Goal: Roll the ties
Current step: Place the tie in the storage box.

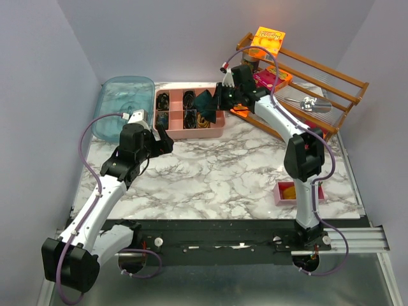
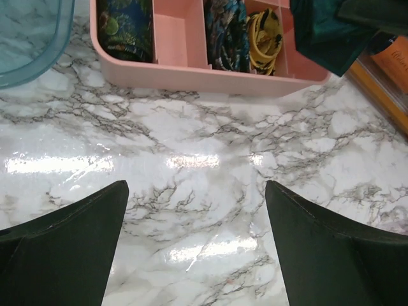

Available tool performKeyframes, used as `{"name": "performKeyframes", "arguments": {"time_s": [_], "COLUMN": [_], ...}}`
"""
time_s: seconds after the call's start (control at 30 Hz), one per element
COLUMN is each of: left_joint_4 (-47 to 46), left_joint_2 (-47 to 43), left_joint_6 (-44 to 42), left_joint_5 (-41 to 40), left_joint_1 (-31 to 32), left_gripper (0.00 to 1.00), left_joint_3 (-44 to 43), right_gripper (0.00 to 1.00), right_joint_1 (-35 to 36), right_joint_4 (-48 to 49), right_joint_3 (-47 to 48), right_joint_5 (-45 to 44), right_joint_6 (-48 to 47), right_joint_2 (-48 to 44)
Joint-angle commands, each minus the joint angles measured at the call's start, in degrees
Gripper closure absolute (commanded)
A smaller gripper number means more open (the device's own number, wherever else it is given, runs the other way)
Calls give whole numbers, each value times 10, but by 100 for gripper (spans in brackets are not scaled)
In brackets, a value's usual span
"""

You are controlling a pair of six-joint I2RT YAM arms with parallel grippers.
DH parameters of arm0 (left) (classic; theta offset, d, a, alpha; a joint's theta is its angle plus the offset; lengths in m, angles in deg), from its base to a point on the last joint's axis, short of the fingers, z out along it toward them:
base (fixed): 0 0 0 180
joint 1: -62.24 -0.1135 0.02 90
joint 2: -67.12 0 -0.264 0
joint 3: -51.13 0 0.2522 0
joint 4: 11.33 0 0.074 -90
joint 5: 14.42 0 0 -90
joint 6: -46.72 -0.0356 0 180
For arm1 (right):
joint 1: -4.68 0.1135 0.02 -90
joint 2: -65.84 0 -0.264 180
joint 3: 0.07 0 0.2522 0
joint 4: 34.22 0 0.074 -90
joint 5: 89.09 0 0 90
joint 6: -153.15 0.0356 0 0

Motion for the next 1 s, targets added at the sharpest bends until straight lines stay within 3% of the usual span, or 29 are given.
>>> {"name": "performKeyframes", "arguments": {"time_s": [0.0,0.47,0.97], "left_joint_4": [1,-8,-14], "left_joint_2": [3,9,18], "left_joint_6": [-9,-6,-5], "left_joint_5": [-23,-13,-1], "left_joint_1": [1,1,1], "left_gripper": [1,1,1], "left_joint_3": [11,19,22], "right_gripper": [99,99,99], "right_joint_1": [1,1,1], "right_joint_4": [-12,-27,-47], "right_joint_3": [5,-31,-65], "right_joint_5": [-112,-206,-248], "right_joint_6": [15,28,27], "right_joint_2": [1,9,19]}}
